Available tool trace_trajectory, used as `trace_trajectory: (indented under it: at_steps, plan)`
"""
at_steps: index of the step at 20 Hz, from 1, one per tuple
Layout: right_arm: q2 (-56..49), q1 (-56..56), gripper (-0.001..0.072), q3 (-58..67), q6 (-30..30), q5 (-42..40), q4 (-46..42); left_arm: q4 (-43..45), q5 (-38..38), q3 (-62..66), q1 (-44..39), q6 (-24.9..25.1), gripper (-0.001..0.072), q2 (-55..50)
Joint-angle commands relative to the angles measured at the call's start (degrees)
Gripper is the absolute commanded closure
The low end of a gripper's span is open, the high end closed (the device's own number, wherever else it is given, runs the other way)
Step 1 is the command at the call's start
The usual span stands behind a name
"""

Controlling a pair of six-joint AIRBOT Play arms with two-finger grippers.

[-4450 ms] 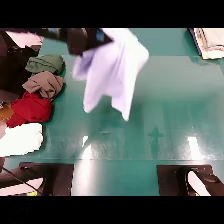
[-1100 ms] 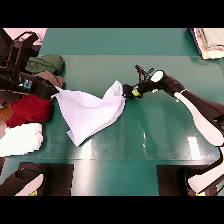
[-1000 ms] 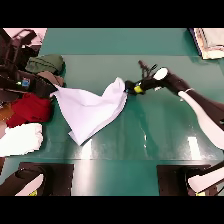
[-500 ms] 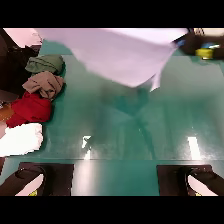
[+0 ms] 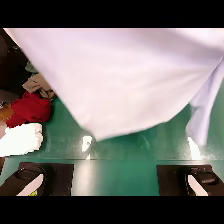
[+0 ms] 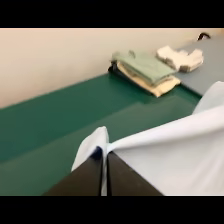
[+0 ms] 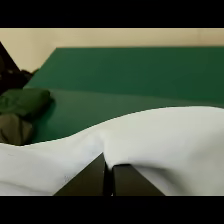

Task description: Fold the shirts.

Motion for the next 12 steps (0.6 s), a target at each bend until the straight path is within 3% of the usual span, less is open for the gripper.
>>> trace_trajectory:
  at_steps: [1, 4, 7, 11, 12]
  plan:
    - [-4.5, 0.5, 0.0697, -2.4, 5.2, 15.8, 0.2, 7.1, -6.1, -12.5, 0.0, -1.6, 0.0685, -2.9]
    - [-10.0, 4.3, 0.0697, -13.4, 5.2, 12.5, 0.2, 8.0, -4.5, -26.7, 0.0, -0.1, 0.0685, -9.4]
    - [-17.0, 9.3, 0.0697, -23.3, 4.7, -2.1, 0.2, 8.0, 4.1, -35.2, 0.0, 3.1, 0.0685, -18.7]
    - [-26.6, 9.7, 0.0696, -23.8, 4.4, -19.4, 0.2, 7.5, 15.2, -35.6, 0.0, 0.8, 0.0682, -29.5]
    - [-28.9, 8.8, 0.0690, -22.0, 4.4, -20.4, 0.3, 7.6, 17.2, -35.6, 0.0, 0.0, 0.0540, -30.3]
